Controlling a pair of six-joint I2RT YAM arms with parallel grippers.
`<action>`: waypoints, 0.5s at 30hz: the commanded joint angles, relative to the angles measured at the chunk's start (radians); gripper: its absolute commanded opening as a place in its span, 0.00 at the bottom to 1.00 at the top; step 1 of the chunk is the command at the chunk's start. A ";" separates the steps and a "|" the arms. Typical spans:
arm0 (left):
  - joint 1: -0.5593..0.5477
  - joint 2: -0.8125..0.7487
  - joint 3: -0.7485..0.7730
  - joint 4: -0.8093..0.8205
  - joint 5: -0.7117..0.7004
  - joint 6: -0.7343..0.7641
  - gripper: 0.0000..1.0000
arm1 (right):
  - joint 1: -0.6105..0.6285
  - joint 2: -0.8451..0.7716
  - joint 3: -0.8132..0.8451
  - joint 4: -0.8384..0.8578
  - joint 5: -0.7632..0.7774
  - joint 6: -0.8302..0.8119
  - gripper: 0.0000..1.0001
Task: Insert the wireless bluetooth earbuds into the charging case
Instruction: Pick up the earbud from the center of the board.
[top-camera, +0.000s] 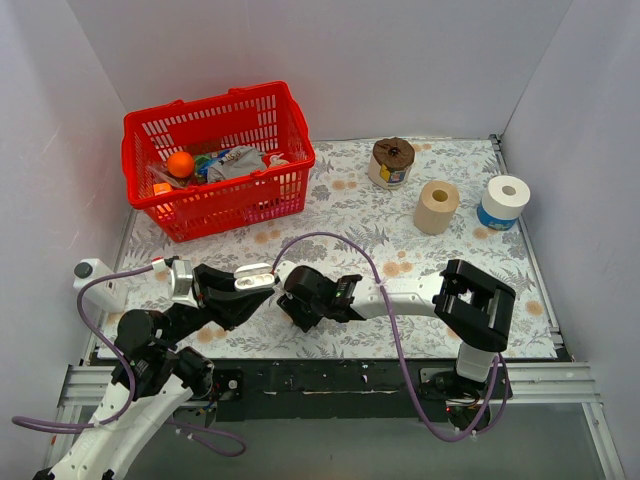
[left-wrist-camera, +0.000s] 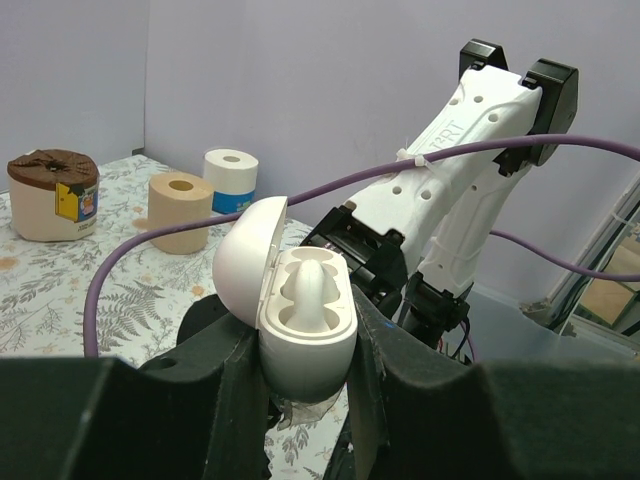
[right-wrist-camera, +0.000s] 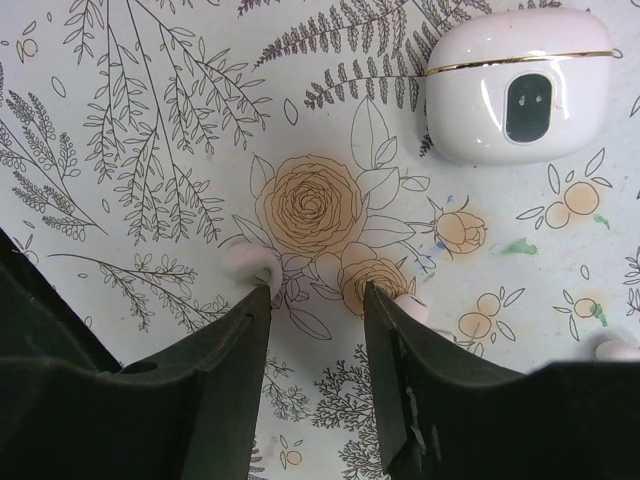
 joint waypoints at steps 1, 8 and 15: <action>0.003 -0.012 -0.001 -0.014 -0.013 -0.004 0.00 | 0.014 0.011 0.035 0.025 -0.013 0.002 0.50; 0.003 -0.011 0.003 -0.017 -0.013 0.001 0.00 | 0.014 0.008 0.058 0.011 0.014 0.002 0.50; 0.003 -0.014 0.003 -0.021 -0.013 0.002 0.00 | 0.014 0.000 0.070 0.000 0.025 0.000 0.50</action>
